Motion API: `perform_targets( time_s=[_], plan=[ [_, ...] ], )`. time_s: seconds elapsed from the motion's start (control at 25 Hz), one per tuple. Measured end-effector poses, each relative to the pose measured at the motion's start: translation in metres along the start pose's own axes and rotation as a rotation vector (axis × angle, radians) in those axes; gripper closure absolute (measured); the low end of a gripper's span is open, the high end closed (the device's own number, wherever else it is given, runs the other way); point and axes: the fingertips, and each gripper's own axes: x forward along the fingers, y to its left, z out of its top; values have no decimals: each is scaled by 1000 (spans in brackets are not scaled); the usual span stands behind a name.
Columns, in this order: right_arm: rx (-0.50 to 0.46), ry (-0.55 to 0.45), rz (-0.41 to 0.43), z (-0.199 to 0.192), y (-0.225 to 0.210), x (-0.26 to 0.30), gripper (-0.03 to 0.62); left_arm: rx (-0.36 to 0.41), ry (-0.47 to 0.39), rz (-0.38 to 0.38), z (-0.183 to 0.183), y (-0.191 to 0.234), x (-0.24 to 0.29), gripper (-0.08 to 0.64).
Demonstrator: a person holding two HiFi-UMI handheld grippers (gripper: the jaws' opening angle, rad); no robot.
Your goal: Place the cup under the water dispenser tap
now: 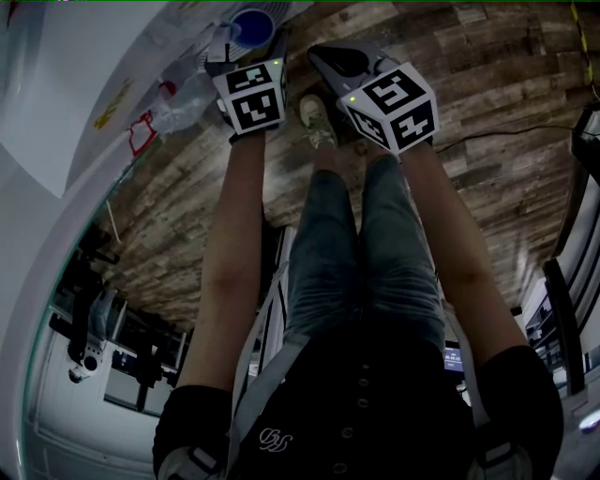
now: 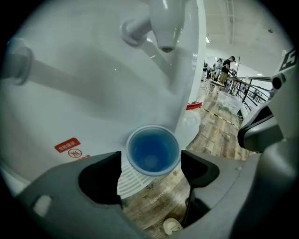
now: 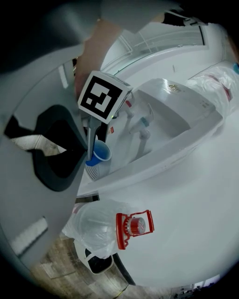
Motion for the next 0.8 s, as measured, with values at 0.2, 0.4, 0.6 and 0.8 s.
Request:
perform_targets(
  time_s=[0.2, 0.4, 0.6, 0.8],
  plan=[
    [-51, 3, 27, 8, 9, -6, 592, -43, 2, 6, 1, -3, -15, 152],
    [-62, -4, 14, 25, 10, -15, 592, -67, -1, -25, 3, -16, -34, 153],
    [-80, -9, 10, 41, 17, -22, 592, -100, -27, -49, 11, -16, -53, 155],
    [-79, -20, 7, 56, 25, -36, 592, -148, -27, -79, 22, -17, -73, 158]
  ],
)
